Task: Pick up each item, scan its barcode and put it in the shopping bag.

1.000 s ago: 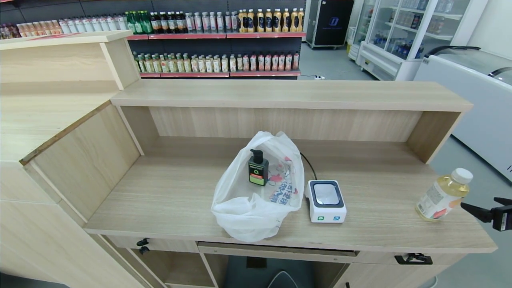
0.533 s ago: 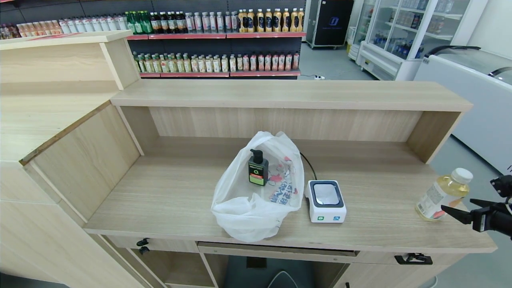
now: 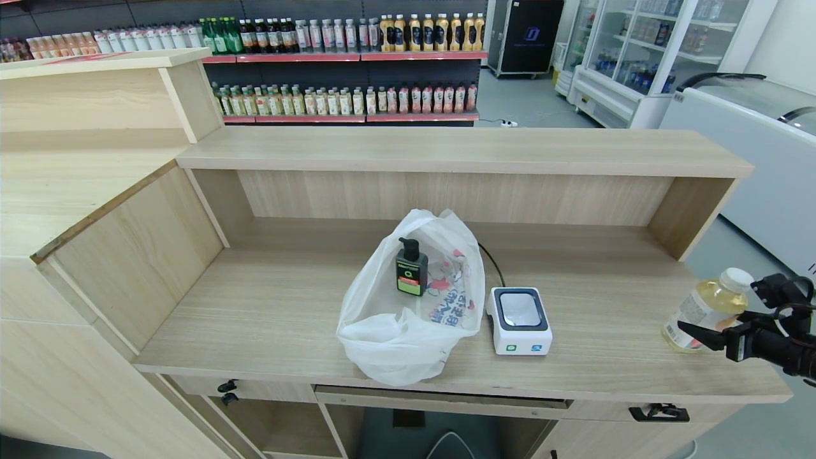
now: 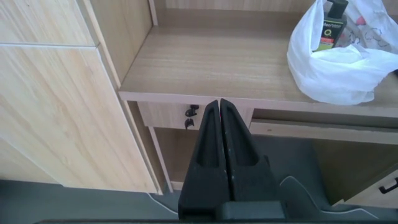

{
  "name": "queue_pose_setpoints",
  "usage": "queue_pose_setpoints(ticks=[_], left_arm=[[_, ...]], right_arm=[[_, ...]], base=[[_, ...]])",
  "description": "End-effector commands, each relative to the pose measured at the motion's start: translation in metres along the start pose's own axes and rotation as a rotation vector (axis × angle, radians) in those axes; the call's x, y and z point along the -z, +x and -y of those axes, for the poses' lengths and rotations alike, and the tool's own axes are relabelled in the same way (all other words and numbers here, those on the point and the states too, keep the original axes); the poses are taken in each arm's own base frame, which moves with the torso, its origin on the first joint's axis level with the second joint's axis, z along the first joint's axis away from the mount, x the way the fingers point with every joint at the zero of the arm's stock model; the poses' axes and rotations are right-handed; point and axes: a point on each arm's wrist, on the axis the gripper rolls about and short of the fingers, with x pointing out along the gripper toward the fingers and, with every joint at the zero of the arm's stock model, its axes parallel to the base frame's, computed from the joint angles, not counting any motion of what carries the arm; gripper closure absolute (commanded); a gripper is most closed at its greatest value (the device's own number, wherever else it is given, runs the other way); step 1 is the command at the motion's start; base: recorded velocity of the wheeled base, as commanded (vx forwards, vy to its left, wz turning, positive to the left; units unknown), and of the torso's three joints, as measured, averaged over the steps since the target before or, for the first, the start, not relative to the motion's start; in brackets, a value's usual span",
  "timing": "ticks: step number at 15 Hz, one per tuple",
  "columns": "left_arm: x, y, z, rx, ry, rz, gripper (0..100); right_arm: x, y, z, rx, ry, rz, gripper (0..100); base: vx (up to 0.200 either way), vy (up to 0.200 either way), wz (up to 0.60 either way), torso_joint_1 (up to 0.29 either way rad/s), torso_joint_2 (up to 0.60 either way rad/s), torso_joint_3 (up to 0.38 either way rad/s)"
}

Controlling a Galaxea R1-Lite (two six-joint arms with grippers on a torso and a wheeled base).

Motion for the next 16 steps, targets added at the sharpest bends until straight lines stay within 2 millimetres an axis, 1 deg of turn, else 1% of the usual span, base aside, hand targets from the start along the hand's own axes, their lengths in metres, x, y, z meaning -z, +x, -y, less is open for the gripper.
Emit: queue_pose_setpoints(ticks=[1,6,10,12,16], left_arm=[[0.000,0.000,0.000,-0.001,0.000,0.000,100],[0.000,0.000,0.000,-0.001,0.000,0.000,100],[0.000,0.000,0.000,-0.001,0.000,0.000,100],[0.000,0.000,0.000,-0.001,0.000,0.000,100],[0.000,0.000,0.000,-0.001,0.000,0.000,100]], right_arm=[[0.003,0.009,-0.003,-0.022,-0.003,-0.001,0],[0.001,0.028,-0.001,-0.039,-0.039,0.026,0],[0.005,0.034,-0.002,-0.048,-0.040,0.020,0],[0.005,0.039,-0.001,-0.053,-0.046,0.026,0],[0.003,0.042,0.000,-0.050,-0.058,0.038,0]], base=[[0.000,0.000,0.00,0.000,0.00,0.000],[0.000,0.000,0.00,0.000,0.00,0.000],[0.000,0.000,0.00,0.000,0.00,0.000],[0.000,0.000,0.00,0.000,0.00,0.000],[0.000,0.000,0.00,0.000,0.00,0.000]])
